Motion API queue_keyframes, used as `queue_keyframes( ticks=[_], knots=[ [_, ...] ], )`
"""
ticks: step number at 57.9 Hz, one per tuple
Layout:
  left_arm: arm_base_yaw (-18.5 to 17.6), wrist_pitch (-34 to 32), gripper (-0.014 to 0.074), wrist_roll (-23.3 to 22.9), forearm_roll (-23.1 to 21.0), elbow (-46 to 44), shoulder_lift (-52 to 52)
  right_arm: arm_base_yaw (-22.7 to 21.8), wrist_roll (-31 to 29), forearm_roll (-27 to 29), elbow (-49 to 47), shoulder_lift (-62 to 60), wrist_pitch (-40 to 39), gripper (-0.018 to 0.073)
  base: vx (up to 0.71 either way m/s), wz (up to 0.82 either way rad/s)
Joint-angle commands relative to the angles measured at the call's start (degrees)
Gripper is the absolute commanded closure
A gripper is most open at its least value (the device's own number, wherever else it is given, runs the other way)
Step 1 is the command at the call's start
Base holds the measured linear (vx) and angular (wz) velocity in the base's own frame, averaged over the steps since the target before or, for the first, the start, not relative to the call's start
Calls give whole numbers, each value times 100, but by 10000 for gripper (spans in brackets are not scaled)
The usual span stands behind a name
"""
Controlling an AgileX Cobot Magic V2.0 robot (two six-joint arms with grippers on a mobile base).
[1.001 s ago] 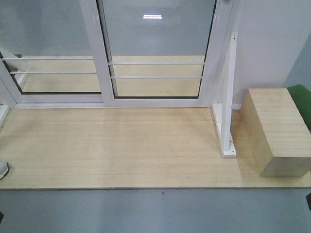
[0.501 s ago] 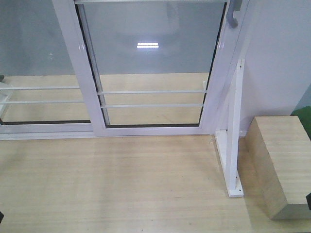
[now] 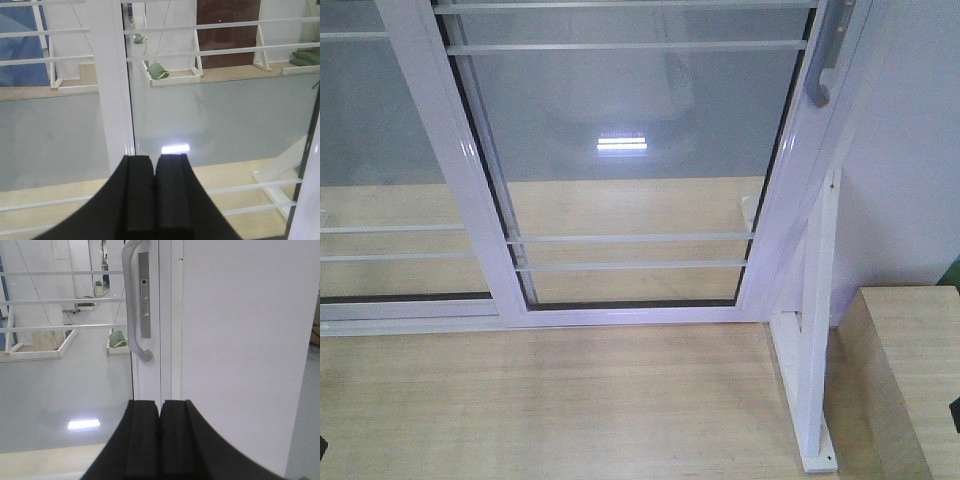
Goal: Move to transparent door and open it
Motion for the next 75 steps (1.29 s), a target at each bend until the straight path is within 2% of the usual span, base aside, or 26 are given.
queue_keyframes(
  ticks=[1,75],
  knots=[
    [-30,-481,602,-54,-10,179,-72,-32,-57,-45,80,-82,-490,564,27,2],
    [-8,-486,602,-48,-11,179,-23,19,-57,-46,72,112,-486,564,12,2]
  ],
)
